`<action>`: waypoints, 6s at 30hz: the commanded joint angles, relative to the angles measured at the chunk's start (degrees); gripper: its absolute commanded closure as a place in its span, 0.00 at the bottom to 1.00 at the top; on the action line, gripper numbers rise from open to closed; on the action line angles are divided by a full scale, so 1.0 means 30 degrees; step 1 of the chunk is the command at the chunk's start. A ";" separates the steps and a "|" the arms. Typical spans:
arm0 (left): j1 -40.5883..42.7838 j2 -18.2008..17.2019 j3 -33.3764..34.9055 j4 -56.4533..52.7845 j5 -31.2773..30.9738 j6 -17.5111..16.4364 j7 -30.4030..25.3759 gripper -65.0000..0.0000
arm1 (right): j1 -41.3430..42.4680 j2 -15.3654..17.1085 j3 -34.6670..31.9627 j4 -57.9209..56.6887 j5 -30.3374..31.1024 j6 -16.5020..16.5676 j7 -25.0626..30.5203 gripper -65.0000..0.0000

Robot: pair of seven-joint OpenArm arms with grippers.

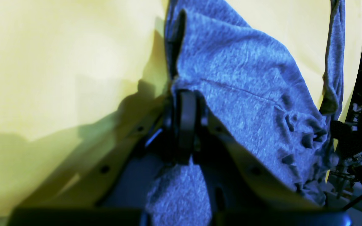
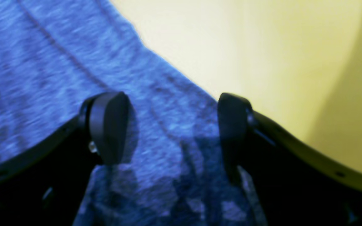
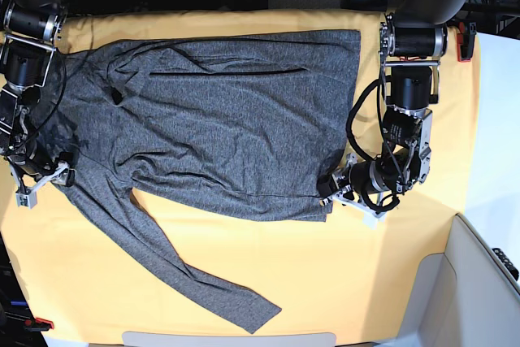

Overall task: Fold the T-shirt properly
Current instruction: 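Pinch the shirt side edges with both grippers, then lift the hem half with both grippers and fold it onto the shoulders, then release and move the right gripper to grasp the trailing sleeve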

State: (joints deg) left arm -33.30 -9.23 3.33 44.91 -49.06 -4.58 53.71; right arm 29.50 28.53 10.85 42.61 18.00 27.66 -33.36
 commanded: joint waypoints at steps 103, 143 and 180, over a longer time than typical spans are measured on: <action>1.3898 -0.2328 -0.3470 1.9244 0.0074 -0.0100 0.0279 0.99 | -1.1751 -0.1555 0.6126 1.5731 -0.3494 -0.0121 0.1202 1.00; 1.2638 -0.2328 -0.7748 2.2878 0.0074 0.0017 0.6257 0.71 | 0.1611 -0.2024 0.4046 0.4156 -0.3377 0.1491 -0.1552 0.52; 1.2345 -0.1947 -0.7719 2.2848 0.0104 0.0017 0.6315 0.72 | 0.1699 -0.3079 -0.0438 -0.1559 -0.2176 0.1989 0.0411 0.87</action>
State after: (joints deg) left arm 4.29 -14.41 -19.62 112.64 -47.99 -4.38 73.30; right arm 34.15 19.64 9.87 38.00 11.99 32.56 -29.32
